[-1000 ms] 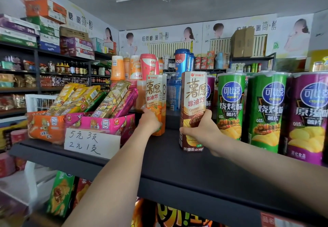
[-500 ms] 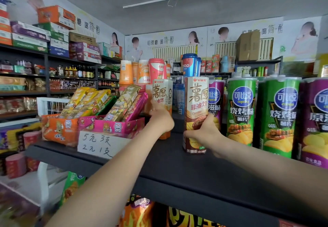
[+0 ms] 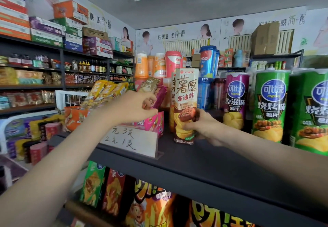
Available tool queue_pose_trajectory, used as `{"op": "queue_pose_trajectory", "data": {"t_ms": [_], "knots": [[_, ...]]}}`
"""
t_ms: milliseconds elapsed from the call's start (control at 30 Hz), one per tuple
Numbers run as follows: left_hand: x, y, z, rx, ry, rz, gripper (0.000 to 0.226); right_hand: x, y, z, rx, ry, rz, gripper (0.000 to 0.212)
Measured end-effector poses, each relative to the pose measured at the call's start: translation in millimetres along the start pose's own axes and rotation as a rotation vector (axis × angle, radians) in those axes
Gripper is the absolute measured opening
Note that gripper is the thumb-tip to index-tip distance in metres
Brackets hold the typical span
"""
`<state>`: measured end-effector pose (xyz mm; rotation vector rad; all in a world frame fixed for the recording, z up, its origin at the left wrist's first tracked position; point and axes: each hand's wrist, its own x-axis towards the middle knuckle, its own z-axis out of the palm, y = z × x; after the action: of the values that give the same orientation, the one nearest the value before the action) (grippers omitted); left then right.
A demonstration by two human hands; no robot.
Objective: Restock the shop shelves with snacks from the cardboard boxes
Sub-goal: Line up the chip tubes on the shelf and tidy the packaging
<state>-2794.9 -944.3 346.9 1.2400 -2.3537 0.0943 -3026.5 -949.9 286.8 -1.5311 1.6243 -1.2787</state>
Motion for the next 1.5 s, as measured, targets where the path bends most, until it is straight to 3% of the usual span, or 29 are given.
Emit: {"op": "queue_pose_trajectory", "data": {"t_ms": [100, 300, 433, 600, 933, 1100, 1233, 1500], "knots": [[0, -11, 11, -0.066, -0.02, 0.01, 0.046, 15, 5, 12, 0.032, -0.008, -0.02, 0.087], [4, -23, 17, -0.081, -0.015, 0.031, 0.047, 15, 0, 28, 0.045, 0.059, -0.042, 0.059], [5, -27, 20, -0.093, -0.013, 0.052, 0.039, 18, 2, 32, 0.031, 0.145, -0.079, 0.064], [5, -30, 23, -0.128, 0.009, 0.074, 0.032, 16, 3, 31, 0.044, 0.115, -0.104, 0.061], [5, -28, 24, -0.126, 0.017, 0.054, 0.039, 10, 3, 33, 0.009, 0.117, -0.076, 0.055], [-14, -20, 27, -0.166, 0.112, 0.023, 0.042, -10, -1, 33, -0.099, 0.15, -0.042, 0.056], [-41, -4, 33, -0.168, 0.29, -0.006, 0.033, -35, -13, 27, -0.171, 0.154, -0.05, 0.057], [-119, 47, 56, -0.197, 0.39, -0.22, 0.033, -121, -30, 19, -0.209, 0.121, -0.318, 0.032]]}}
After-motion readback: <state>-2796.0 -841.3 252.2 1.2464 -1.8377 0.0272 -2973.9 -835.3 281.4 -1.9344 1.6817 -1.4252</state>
